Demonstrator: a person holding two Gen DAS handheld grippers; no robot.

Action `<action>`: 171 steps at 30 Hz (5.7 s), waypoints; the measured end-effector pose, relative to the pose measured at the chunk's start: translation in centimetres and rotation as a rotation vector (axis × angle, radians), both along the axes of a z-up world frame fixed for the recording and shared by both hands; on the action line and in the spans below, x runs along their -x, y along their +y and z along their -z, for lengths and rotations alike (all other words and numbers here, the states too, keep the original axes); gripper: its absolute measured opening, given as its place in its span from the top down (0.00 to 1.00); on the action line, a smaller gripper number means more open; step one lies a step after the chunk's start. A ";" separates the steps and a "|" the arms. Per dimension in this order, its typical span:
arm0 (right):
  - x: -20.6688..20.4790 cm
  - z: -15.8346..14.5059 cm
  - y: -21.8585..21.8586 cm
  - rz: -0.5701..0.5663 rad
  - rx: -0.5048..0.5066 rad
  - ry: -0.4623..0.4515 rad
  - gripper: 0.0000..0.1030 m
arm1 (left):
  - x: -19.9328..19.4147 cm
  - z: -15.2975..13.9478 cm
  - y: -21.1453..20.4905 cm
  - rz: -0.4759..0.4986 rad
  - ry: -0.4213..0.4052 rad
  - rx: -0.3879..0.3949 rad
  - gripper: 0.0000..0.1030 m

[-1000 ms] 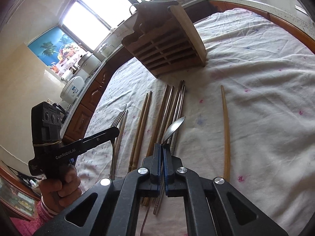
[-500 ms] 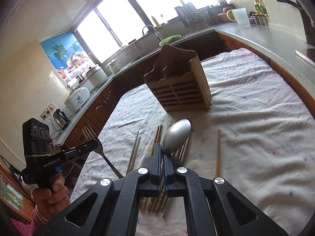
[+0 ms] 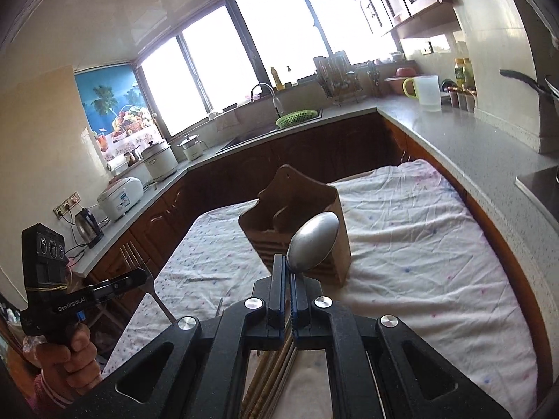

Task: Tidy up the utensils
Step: 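Lift the fork with the left tool while the right tool carries the spoon to the wooden holder, then lower the fork into the holder and open the left tool while the right tool releases the spoon, then grasp a thin metal chopstick with the left tool while the right tool grasps a wooden chopstick, then lift the metal chopstick with the left tool while the right tool carries the wooden chopstick to the holder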

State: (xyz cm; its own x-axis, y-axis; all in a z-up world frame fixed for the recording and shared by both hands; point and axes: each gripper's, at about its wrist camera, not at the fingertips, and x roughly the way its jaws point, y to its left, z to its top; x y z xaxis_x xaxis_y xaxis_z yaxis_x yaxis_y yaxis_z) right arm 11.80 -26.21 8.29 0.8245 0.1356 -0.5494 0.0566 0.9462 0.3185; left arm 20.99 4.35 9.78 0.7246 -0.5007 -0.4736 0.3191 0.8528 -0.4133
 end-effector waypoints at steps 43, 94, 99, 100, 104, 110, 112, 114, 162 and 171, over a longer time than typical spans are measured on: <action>-15.1 6.7 -1.7 0.005 0.163 0.074 0.98 | -20.4 10.0 -6.4 -0.082 0.027 0.013 0.99; 5.9 10.8 0.3 0.157 -0.026 0.149 0.14 | 5.4 11.6 2.1 -0.318 0.236 -0.122 0.22; 5.0 11.5 0.8 0.147 0.007 0.185 0.16 | 4.0 12.0 1.9 -0.314 0.264 -0.145 0.24; 4.8 11.8 0.8 0.144 0.010 0.197 0.19 | 3.6 12.1 1.9 -0.309 0.273 -0.150 0.26; 3.4 12.9 0.9 0.120 0.028 0.260 0.38 | 1.1 12.9 1.5 -0.285 0.322 -0.178 0.36; 1.6 14.8 1.2 0.098 0.059 0.346 0.61 | -3.3 14.0 0.6 -0.253 0.384 -0.229 0.52; 1.2 15.4 1.1 0.098 0.058 0.368 0.66 | -4.8 14.6 0.2 -0.244 0.399 -0.245 0.55; 0.8 15.8 1.1 0.098 0.067 0.383 0.69 | -6.2 15.1 -0.1 -0.234 0.416 -0.254 0.63; 2.4 3.9 3.3 0.014 0.034 0.091 0.95 | 6.6 2.0 5.0 -0.087 0.039 -0.018 0.98; 2.6 0.4 2.6 0.029 0.032 0.003 0.95 | 7.1 0.2 4.6 -0.080 -0.010 -0.012 0.98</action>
